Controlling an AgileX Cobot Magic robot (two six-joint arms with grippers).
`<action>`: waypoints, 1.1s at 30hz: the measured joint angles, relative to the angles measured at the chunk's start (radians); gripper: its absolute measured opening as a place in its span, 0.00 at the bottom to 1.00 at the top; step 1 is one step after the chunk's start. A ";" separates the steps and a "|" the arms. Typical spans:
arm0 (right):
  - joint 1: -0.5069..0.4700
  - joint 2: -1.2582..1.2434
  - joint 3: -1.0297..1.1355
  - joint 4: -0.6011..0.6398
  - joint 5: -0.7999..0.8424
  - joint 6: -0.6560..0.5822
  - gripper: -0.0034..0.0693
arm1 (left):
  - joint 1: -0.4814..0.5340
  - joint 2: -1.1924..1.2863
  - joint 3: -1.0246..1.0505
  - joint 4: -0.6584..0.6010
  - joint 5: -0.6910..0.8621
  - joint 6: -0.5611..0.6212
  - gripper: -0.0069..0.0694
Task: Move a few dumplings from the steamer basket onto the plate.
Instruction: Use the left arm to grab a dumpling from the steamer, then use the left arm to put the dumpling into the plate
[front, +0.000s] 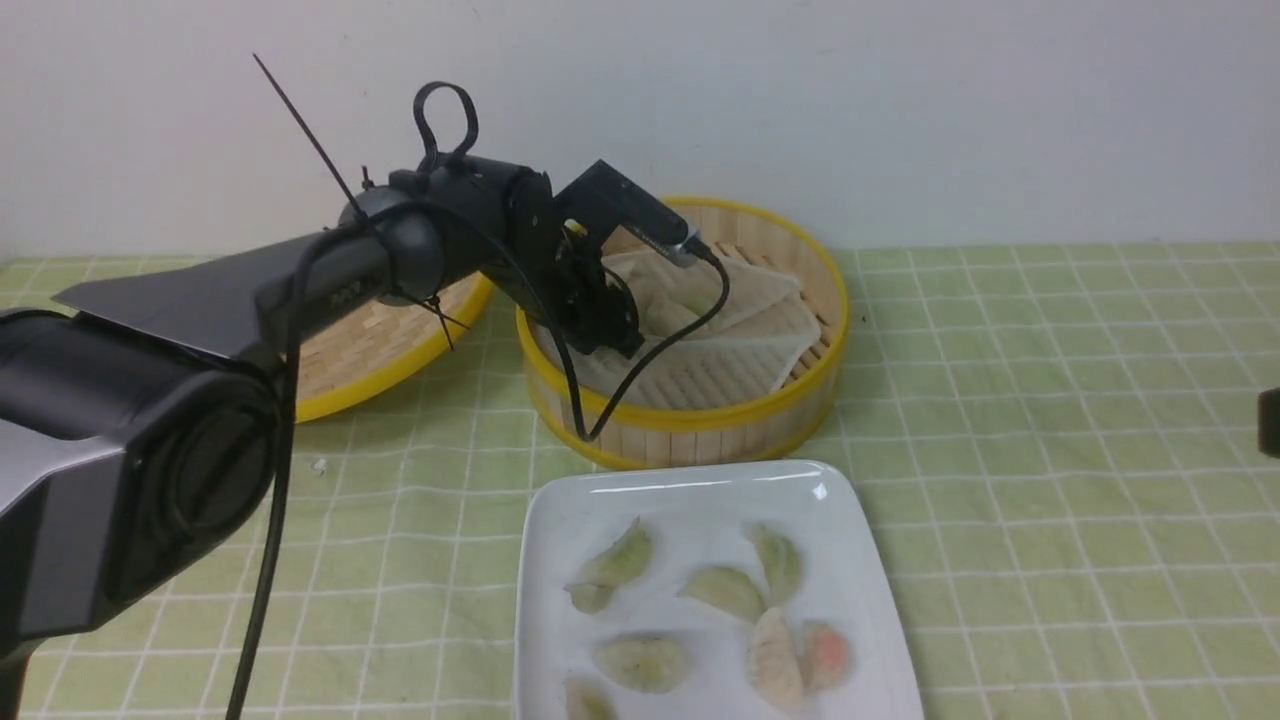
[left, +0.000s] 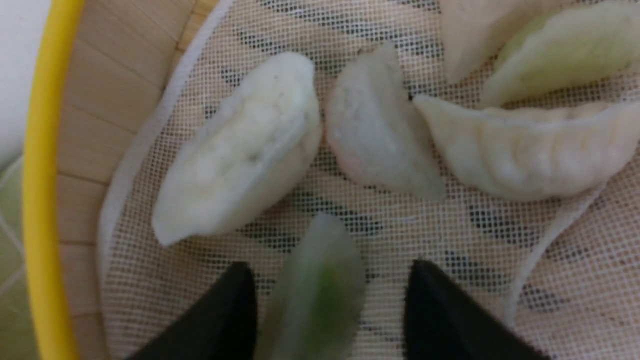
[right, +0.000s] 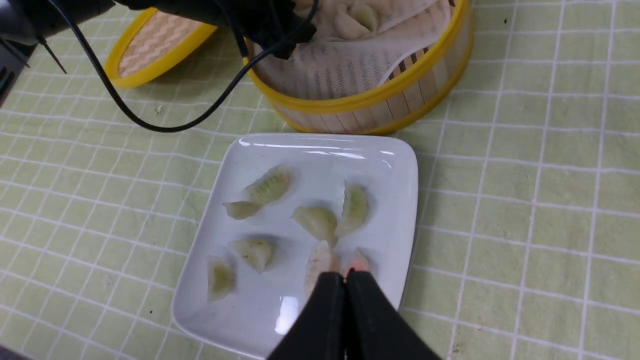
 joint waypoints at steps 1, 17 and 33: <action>0.000 0.000 0.000 0.000 0.000 0.000 0.03 | 0.000 0.000 0.000 0.001 0.001 0.000 0.39; 0.000 0.000 0.000 0.011 0.010 0.000 0.03 | 0.000 -0.222 -0.006 -0.106 0.250 0.000 0.32; 0.000 0.000 0.000 0.034 0.023 -0.003 0.03 | -0.068 -0.435 0.110 -0.457 0.657 0.002 0.32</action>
